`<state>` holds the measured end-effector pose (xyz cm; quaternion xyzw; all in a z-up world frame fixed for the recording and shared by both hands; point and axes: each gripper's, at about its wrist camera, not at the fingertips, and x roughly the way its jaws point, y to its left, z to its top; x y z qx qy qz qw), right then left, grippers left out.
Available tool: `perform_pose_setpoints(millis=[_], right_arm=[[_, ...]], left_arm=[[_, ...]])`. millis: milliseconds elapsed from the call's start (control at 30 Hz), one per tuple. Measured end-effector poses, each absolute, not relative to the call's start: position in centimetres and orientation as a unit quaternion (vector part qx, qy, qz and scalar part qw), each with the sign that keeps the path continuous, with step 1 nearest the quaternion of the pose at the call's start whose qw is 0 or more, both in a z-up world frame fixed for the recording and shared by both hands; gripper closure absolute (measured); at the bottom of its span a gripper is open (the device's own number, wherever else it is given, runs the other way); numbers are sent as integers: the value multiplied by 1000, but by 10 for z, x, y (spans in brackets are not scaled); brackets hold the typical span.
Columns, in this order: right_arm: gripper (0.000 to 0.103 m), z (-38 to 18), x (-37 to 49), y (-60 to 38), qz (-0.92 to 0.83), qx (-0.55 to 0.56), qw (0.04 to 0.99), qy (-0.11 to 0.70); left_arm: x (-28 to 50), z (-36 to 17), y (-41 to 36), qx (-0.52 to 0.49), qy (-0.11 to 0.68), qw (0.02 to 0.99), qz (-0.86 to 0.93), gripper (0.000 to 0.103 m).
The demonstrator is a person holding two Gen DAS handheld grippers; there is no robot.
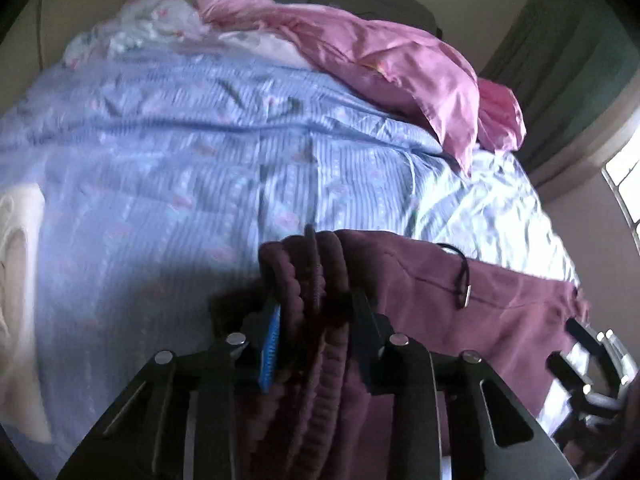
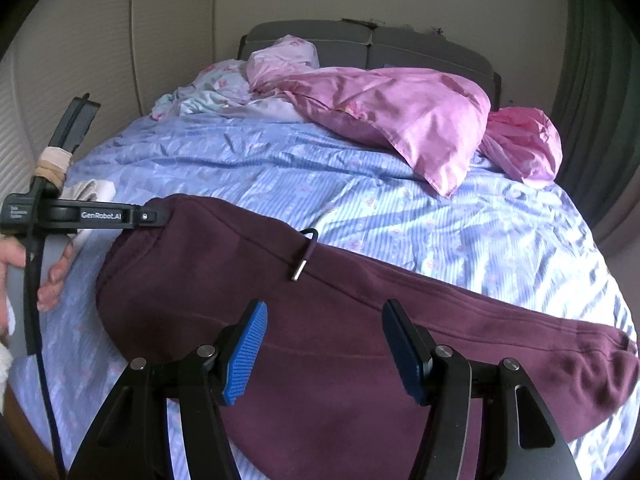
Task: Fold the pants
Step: 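Release the waistband with the left tool and grasp the cuff end with the right tool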
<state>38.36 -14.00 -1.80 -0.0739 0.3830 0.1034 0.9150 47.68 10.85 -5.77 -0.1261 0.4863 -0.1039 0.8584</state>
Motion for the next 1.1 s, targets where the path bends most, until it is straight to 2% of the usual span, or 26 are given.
perform_pose_setpoints(millis=[33,167,400,467,500,533,600,667,733,867,1000,1100], right_arm=[[42,-18,385,-141,102,-70,915,384],[42,-20,387,-145,100,-65,916,384],[42,-23,388,-146,93,-68,916,383],[42,-24,389,-147,89,-70,916,385],[42,-25,390,-148,90,-70,915,387],[42,-26,391,-149,91,-68,914,389],[42,-26,392,-152,93,-63,913,391],[42,-23,391,-156,94,-56,914,391],[42,-17,390,-160,94,-49,915,388],[41,4,382,-170,99,-37,920,378],[31,30,356,-187,122,-43,924,360],[31,46,328,-212,119,-44,933,338]], left_arm=[[475,-54,107,-114,478,866,-93,91],[473,-40,114,-106,439,891,-51,91],[491,-72,114,-79,466,881,-6,89],[490,-79,110,-58,468,882,10,81],[486,-77,109,-46,462,886,18,71],[483,-73,109,-35,454,890,27,53],[473,-58,109,-13,433,900,54,35],[459,-37,109,5,403,912,75,31],[440,-14,106,22,371,924,89,22],[399,24,89,11,348,936,57,20],[361,49,53,15,334,942,-13,19],[334,65,13,31,314,947,-61,17]])
